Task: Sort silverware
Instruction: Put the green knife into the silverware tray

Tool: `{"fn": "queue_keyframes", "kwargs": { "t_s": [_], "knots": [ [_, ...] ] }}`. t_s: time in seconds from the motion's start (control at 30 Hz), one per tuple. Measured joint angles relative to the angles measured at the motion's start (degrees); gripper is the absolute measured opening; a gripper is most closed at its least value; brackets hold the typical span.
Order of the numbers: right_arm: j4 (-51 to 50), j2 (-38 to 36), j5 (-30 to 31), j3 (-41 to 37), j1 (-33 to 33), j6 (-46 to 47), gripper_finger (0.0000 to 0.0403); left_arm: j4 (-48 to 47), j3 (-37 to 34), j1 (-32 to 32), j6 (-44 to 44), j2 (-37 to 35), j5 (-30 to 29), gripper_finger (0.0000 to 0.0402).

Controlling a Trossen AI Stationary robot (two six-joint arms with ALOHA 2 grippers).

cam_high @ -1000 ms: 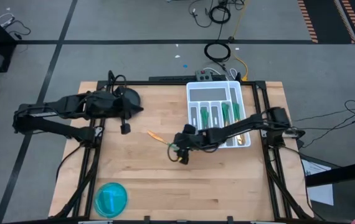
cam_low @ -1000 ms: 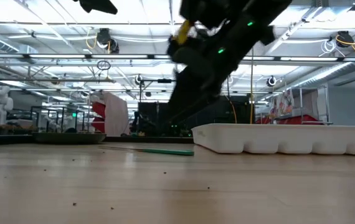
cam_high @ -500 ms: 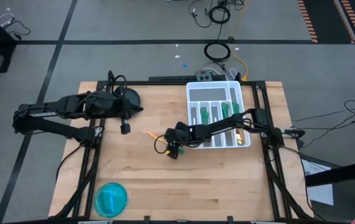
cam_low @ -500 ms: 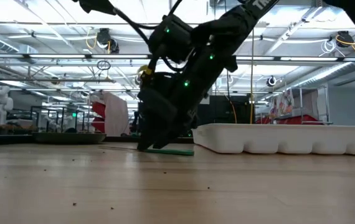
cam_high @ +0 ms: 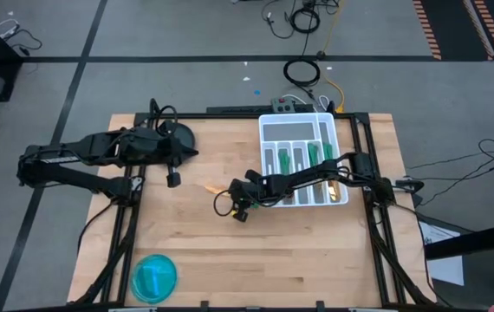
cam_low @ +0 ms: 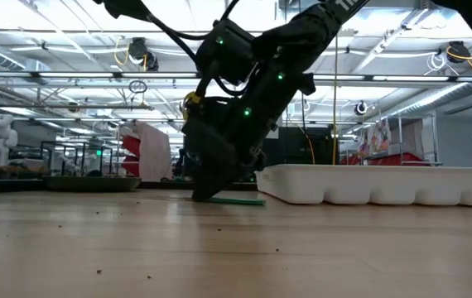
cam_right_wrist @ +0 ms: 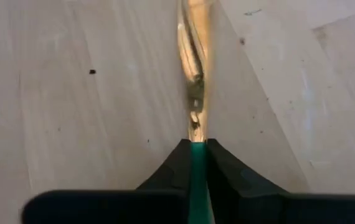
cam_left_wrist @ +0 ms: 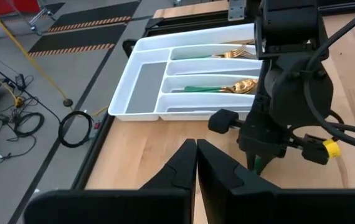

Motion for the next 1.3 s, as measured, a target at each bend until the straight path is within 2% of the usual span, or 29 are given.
{"fn": "queue_keyframes", "kwargs": {
  "t_s": [0.07, 0.2, 0.57, 0.8, 1.07, 1.17, 1.3],
  "knots": [
    [0.06, -0.57, 0.01, -0.15, 0.02, 0.04, 0.0014, -0.05, 0.0, 0.0, 0.0, 0.0, 0.0, 0.0022],
    [0.04, -1.84, -0.86, -0.44, -0.25, 0.59, 0.0005, -0.24, 0.0, 0.0, 0.0, -0.02, 0.0, 0.0022],
    [-4.55, -9.07, -2.75, -1.33, -0.04, 2.12, 0.0001, -0.21, 0.0, 0.0, 0.04, -0.02, 0.0, 0.0022],
    [-0.87, -11.65, -1.96, -1.14, 0.21, 3.07, 0.0, -0.22, 0.0, 0.0, 0.06, -0.02, 0.0, 0.0022],
    [-1.02, -16.8, -3.95, -1.01, 1.45, 1.75, 0.0, -0.3, 0.0, 0.0, 0.07, -0.04, 0.0, 0.0022],
    [-6.18, -20.49, -4.17, -0.91, 1.91, -0.66, 0.0, -0.28, 0.0, 0.0, 0.03, -0.04, 0.0, 0.0022],
    [-23.74, -26.36, -0.97, -0.9, 2.96, -6.25, 0.0, -0.15, 0.0, 0.0, 0.02, -0.04, 0.0, 0.0022]
  ]
}}
